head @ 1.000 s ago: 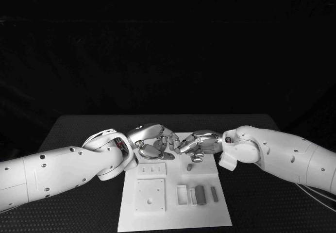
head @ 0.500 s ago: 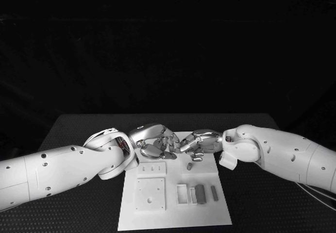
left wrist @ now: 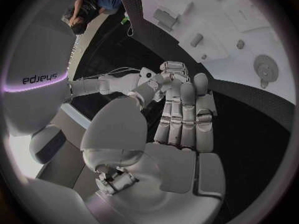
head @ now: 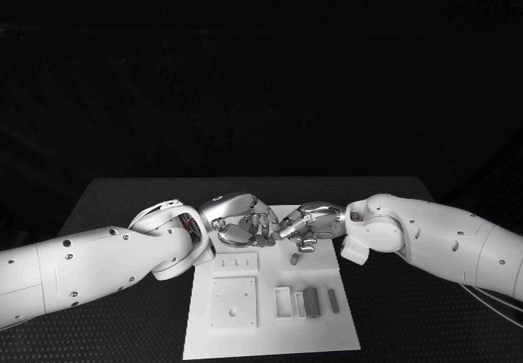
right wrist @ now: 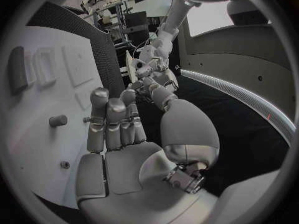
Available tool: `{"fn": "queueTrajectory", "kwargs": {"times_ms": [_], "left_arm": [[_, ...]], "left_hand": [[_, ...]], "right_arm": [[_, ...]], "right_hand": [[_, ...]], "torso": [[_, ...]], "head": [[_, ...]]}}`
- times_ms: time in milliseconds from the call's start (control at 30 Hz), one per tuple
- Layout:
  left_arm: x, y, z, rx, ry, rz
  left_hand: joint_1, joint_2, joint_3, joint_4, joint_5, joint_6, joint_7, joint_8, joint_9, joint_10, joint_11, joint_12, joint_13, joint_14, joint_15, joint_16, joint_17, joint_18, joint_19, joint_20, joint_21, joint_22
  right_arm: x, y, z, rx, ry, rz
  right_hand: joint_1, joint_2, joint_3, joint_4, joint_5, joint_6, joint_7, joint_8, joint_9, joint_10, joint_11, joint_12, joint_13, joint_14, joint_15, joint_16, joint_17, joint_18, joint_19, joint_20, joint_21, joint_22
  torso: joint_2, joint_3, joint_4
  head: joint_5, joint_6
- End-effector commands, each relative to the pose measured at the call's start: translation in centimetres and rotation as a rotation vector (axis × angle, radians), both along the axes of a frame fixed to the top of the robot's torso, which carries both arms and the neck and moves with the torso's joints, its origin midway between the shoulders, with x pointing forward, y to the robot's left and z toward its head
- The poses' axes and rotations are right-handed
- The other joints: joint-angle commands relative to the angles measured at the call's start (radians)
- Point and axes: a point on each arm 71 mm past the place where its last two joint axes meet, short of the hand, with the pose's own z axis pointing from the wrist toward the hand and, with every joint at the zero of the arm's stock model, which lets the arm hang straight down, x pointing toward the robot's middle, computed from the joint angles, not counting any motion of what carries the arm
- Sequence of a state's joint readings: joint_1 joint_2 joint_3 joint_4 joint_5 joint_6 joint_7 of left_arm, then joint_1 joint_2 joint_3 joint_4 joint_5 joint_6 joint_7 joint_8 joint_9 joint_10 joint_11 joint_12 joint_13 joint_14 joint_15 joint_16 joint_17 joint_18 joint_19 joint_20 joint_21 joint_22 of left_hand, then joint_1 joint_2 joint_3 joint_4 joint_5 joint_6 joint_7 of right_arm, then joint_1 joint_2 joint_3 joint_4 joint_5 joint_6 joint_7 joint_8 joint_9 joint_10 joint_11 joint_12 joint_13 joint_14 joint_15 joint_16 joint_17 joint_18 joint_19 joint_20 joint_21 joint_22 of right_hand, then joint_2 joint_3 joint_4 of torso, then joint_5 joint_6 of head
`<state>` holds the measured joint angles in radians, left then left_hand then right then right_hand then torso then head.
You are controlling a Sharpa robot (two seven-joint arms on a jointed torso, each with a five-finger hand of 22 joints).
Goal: Assemble the parts on the task board
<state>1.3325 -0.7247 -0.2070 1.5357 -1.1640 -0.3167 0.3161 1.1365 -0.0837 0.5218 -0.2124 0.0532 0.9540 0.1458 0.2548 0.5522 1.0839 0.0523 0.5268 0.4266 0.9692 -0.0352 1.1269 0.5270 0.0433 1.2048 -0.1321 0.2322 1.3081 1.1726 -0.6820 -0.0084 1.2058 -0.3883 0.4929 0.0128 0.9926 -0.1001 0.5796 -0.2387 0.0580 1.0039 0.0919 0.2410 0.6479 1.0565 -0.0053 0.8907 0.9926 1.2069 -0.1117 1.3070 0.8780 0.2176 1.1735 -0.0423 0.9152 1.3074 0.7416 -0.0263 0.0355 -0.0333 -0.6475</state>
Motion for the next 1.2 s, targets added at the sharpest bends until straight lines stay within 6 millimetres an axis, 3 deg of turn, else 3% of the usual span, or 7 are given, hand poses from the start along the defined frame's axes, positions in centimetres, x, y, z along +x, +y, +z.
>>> {"fn": "queueTrajectory", "kwargs": {"times_ms": [33,467,867,900,933,1000,1200], "left_arm": [[-0.06,-0.16,0.11,-0.008,-0.004,0.000],[-0.02,-0.25,0.11,-0.008,-0.003,0.007],[-0.03,-0.24,0.20,-0.018,-0.010,0.009],[-0.02,-0.22,0.21,-0.021,-0.009,0.010],[-0.01,-0.20,0.23,-0.026,-0.006,0.012],[-0.02,-0.20,0.24,-0.029,-0.004,0.012],[0.14,0.03,0.31,-0.054,0.013,0.031]], "left_hand": [[0.001,0.009,0.000,0.006,-0.003,0.012,-0.002,0.004,-0.002,0.010,-0.001,0.006,0.003,0.005,-0.006,0.008,0.003,0.018,0.009,-0.002,0.006,0.015],[0.001,0.006,-0.005,0.005,-0.004,0.023,-0.007,0.008,-0.006,0.021,-0.008,0.016,0.013,0.016,-0.014,0.018,0.011,0.017,0.021,-0.011,0.015,0.022],[0.016,0.021,-0.002,-0.003,-0.003,0.029,-0.011,0.007,-0.013,0.033,-0.017,0.040,0.040,0.027,-0.026,0.046,0.030,0.014,0.037,-0.022,0.039,0.026],[0.019,0.026,-0.001,-0.003,-0.002,0.034,-0.013,0.010,-0.012,0.036,-0.018,0.043,0.041,0.029,-0.027,0.049,0.031,0.014,0.039,-0.023,0.041,0.026],[0.029,0.056,0.000,-0.009,-0.004,0.064,-0.028,0.026,-0.004,0.052,-0.028,0.059,0.054,0.041,-0.036,0.070,0.043,0.015,0.056,-0.029,0.061,0.028],[0.027,0.075,-0.005,-0.017,-0.002,0.075,-0.034,0.032,-0.001,0.058,-0.034,0.069,0.066,0.043,-0.044,0.084,0.054,0.012,0.059,-0.037,0.081,0.028],[0.013,0.090,-0.011,-0.023,-0.002,0.088,-0.042,0.040,0.005,0.062,-0.040,0.077,0.081,0.043,-0.051,0.097,0.067,0.007,0.055,-0.046,0.110,0.027]], "right_arm": [[-0.26,0.32,0.03,0.004,0.004,0.033],[-0.50,0.70,0.17,0.022,0.010,0.047],[-0.35,0.42,0.07,0.011,0.008,0.042],[-0.31,0.38,0.06,0.009,0.007,0.039],[-0.27,0.35,0.04,0.008,0.006,0.036],[-0.18,0.28,0.00,0.002,0.001,0.031],[-0.03,0.11,-0.10,-0.015,-0.008,0.022]], "right_hand": [[-0.004,0.002,-0.002,0.003,-0.004,0.004,0.014,-0.005,0.000,-0.007,0.001,0.000,-0.001,-0.008,0.000,-0.006,0.002,0.044,-0.007,-0.002,-0.007,0.019],[-0.004,0.002,-0.002,0.003,-0.004,0.004,0.014,-0.005,0.000,-0.007,0.001,0.000,-0.002,-0.009,0.000,-0.006,0.002,0.044,-0.007,-0.001,-0.007,0.019],[-0.004,0.002,-0.002,0.003,-0.004,0.004,0.014,-0.005,0.000,-0.007,0.001,0.000,-0.002,-0.009,0.000,-0.006,0.002,0.044,-0.007,-0.001,-0.007,0.019],[-0.004,0.002,-0.002,0.003,-0.004,0.004,0.014,-0.005,0.000,-0.007,0.001,0.000,-0.002,-0.009,0.000,-0.006,0.002,0.044,-0.007,-0.001,-0.007,0.019],[-0.004,0.002,-0.002,0.003,-0.004,0.004,0.014,-0.005,0.000,-0.007,0.001,0.000,-0.002,-0.009,0.000,-0.006,0.002,0.044,-0.007,-0.001,-0.007,0.019],[-0.004,0.002,-0.002,0.003,-0.004,0.004,0.014,-0.005,0.000,-0.007,0.001,0.000,-0.002,-0.009,0.000,-0.006,0.002,0.044,-0.007,-0.001,-0.007,0.019],[-0.005,-0.002,-0.003,0.004,-0.004,0.001,0.015,-0.007,0.000,-0.010,0.002,-0.001,-0.002,-0.011,0.001,-0.006,0.002,0.044,-0.009,0.000,-0.008,0.019]], "torso": [[0.000,0.0006,-0.0002],[0.000,0.0013,-0.0006],[0.000,0.0006,-0.0010],[0.000,0.0005,-0.0009],[0.000,0.0005,-0.0009],[0.000,0.0004,-0.0008],[0.000,0.0002,-0.0005]], "head": [[0.001,0.000],[0.003,-0.002],[0.001,-0.002],[0.001,-0.002],[0.001,-0.002],[0.001,-0.002],[-0.001,-0.002]]}}
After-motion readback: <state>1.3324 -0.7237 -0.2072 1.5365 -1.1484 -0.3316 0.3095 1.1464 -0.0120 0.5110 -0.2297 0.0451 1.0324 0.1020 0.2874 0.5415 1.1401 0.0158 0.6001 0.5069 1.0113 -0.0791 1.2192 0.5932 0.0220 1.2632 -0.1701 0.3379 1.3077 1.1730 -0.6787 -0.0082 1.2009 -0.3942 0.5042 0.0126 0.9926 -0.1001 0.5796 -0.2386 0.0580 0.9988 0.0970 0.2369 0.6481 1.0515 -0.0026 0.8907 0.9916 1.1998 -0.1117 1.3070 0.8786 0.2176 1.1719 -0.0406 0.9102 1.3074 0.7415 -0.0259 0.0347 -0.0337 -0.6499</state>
